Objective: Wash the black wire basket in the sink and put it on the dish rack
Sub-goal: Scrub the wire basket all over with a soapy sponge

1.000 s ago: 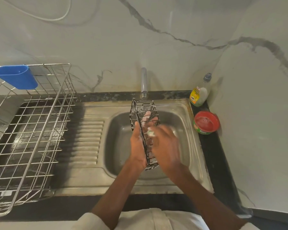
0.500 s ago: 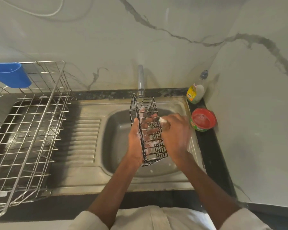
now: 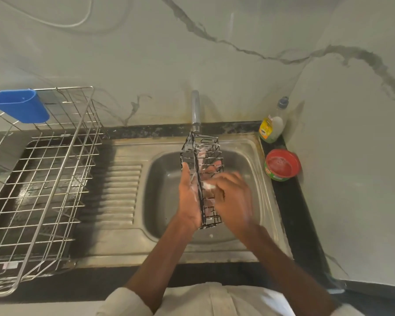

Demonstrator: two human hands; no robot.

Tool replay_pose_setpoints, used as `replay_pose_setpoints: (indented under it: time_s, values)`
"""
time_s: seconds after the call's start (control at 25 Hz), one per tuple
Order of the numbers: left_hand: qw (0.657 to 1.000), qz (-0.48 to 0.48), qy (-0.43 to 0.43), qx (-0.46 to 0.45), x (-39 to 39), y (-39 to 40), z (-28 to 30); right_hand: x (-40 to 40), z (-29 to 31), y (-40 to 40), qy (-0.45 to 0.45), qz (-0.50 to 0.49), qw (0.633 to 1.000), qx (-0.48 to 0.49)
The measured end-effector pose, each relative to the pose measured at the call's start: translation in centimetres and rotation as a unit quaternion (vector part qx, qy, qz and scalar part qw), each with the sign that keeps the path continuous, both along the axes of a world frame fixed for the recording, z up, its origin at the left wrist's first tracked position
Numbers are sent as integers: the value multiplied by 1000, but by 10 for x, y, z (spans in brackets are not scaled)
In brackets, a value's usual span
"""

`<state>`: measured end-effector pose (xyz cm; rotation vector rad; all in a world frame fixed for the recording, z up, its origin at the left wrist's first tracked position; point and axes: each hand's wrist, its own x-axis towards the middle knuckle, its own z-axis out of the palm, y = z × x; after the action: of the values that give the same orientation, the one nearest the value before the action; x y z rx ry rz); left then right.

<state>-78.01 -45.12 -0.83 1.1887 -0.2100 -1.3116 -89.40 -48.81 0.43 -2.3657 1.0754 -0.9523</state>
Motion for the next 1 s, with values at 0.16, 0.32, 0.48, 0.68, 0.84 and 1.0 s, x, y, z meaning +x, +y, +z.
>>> replay_pose_setpoints:
  time_s: [0.16,0.32,0.48,0.68,0.84,1.0]
  values:
    - [999,-30,-35,28,-2,1,6,34,13,-40,3,-62,997,43]
    - [1000,5,-11,25,14,1,3,11,8,6,-8,67,998,3]
    - [999,10,15,29,17,3,-3,-40,-10,24,42,143,989,-21]
    - [998,31,45,-11,9,-6,-4,-19,-6,0,-4,-85,991,102]
    - [999,32,21,0,4,-6,-7,3,8,-29,26,-71,989,126]
    - [999,22,-25,24,3,-7,-6,25,23,-35,78,-31,991,103]
